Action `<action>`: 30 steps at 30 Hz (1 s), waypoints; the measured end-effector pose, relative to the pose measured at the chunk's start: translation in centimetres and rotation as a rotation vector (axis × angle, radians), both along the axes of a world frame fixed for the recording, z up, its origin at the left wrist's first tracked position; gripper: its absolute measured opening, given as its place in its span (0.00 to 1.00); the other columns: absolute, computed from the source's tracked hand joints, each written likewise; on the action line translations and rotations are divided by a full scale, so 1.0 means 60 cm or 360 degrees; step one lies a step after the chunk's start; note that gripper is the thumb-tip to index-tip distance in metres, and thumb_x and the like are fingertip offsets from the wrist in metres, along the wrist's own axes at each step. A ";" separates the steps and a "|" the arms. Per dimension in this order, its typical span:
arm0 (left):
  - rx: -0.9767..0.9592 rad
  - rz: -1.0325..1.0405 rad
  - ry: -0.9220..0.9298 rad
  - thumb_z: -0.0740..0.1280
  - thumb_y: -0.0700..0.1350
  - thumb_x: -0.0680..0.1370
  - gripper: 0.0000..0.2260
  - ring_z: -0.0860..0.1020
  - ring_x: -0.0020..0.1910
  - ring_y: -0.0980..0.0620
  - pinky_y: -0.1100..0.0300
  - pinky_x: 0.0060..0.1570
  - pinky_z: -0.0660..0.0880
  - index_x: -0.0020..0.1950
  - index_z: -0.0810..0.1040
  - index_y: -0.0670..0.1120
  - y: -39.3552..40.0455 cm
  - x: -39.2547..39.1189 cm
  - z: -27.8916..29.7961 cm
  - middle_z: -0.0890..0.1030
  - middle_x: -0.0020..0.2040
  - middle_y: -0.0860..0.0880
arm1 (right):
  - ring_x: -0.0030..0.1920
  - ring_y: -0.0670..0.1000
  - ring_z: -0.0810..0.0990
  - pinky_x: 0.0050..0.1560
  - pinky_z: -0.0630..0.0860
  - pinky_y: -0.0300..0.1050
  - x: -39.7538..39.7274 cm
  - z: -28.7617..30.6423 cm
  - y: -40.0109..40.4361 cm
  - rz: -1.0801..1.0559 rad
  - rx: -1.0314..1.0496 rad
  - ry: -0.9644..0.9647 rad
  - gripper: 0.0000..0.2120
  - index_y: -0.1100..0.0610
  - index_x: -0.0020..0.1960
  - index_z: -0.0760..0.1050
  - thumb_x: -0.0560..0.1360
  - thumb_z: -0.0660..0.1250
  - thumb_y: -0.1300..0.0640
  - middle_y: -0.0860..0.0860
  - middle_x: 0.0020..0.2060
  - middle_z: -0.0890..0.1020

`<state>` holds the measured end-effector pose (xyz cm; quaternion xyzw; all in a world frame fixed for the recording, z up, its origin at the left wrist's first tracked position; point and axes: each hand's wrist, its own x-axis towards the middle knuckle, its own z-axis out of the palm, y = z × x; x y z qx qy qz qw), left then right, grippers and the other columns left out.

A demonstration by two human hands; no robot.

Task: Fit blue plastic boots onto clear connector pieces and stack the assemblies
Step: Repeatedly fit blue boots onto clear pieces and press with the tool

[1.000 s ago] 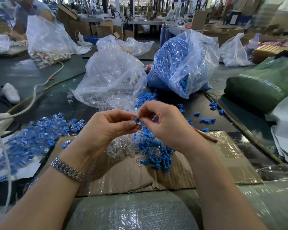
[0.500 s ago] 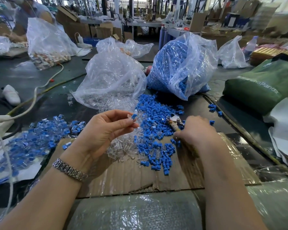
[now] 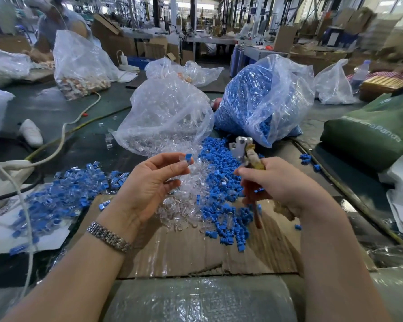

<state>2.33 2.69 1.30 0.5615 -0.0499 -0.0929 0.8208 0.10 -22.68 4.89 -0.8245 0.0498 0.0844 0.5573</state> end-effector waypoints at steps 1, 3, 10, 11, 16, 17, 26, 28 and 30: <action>-0.0004 -0.0005 -0.0002 0.77 0.42 0.67 0.13 0.84 0.47 0.51 0.57 0.48 0.77 0.51 0.86 0.45 0.000 0.000 0.001 0.86 0.56 0.43 | 0.38 0.54 0.84 0.40 0.84 0.49 -0.005 0.002 0.009 0.0162 0.0131 0.0088 0.12 0.67 0.55 0.79 0.82 0.67 0.57 0.56 0.36 0.83; 0.0001 -0.0005 -0.0012 0.78 0.44 0.65 0.13 0.84 0.46 0.53 0.56 0.50 0.75 0.49 0.87 0.47 -0.002 -0.002 0.002 0.86 0.56 0.44 | 0.41 0.55 0.85 0.42 0.82 0.46 -0.012 0.001 0.027 0.0399 0.0201 0.0198 0.13 0.67 0.59 0.78 0.83 0.65 0.56 0.57 0.39 0.85; 0.0021 0.0030 -0.0084 0.80 0.47 0.60 0.14 0.81 0.41 0.55 0.56 0.47 0.72 0.45 0.88 0.49 -0.009 -0.007 0.002 0.87 0.48 0.48 | 0.44 0.52 0.86 0.42 0.82 0.44 -0.024 -0.002 0.057 0.0602 0.0070 0.0149 0.17 0.69 0.59 0.77 0.83 0.65 0.54 0.55 0.41 0.86; 0.0030 0.0037 -0.0090 0.80 0.46 0.61 0.14 0.81 0.41 0.55 0.56 0.46 0.72 0.45 0.88 0.49 -0.009 -0.006 0.001 0.86 0.46 0.49 | 0.43 0.51 0.86 0.42 0.82 0.44 -0.025 -0.003 0.059 0.0614 0.0053 0.0142 0.17 0.69 0.59 0.77 0.83 0.65 0.54 0.56 0.42 0.86; 0.0147 0.0063 -0.0157 0.77 0.43 0.66 0.10 0.80 0.40 0.56 0.64 0.39 0.74 0.47 0.88 0.48 -0.012 -0.002 -0.007 0.86 0.44 0.49 | 0.44 0.53 0.87 0.45 0.84 0.47 -0.026 -0.005 0.067 0.0638 -0.0039 0.0105 0.17 0.69 0.57 0.77 0.83 0.65 0.53 0.59 0.46 0.87; 0.0190 0.0075 -0.0185 0.78 0.45 0.65 0.11 0.79 0.40 0.56 0.65 0.38 0.74 0.47 0.88 0.48 -0.013 -0.002 -0.007 0.86 0.44 0.48 | 0.44 0.54 0.87 0.46 0.84 0.48 -0.026 -0.005 0.067 0.0639 -0.0057 0.0097 0.18 0.70 0.56 0.76 0.83 0.64 0.53 0.59 0.46 0.87; 0.0369 0.0231 -0.0345 0.77 0.46 0.68 0.08 0.79 0.40 0.54 0.65 0.35 0.73 0.46 0.88 0.50 -0.017 -0.003 -0.012 0.86 0.42 0.46 | 0.34 0.55 0.85 0.39 0.84 0.50 -0.024 -0.008 0.078 0.0538 -0.0082 0.0040 0.20 0.63 0.47 0.78 0.83 0.64 0.46 0.55 0.34 0.84; 0.0351 0.0242 -0.0342 0.76 0.45 0.68 0.07 0.78 0.40 0.53 0.65 0.35 0.73 0.46 0.88 0.50 -0.016 -0.004 -0.011 0.86 0.42 0.45 | 0.32 0.56 0.85 0.37 0.84 0.49 -0.023 -0.009 0.082 0.0537 -0.0114 0.0021 0.20 0.62 0.45 0.78 0.83 0.64 0.45 0.54 0.32 0.83; 0.0343 0.0266 -0.0343 0.76 0.45 0.68 0.07 0.78 0.39 0.53 0.64 0.36 0.73 0.46 0.88 0.50 -0.015 -0.005 -0.009 0.85 0.43 0.44 | 0.32 0.56 0.85 0.38 0.85 0.49 -0.022 -0.011 0.086 0.0516 -0.0127 -0.0001 0.21 0.62 0.45 0.78 0.83 0.64 0.44 0.53 0.32 0.84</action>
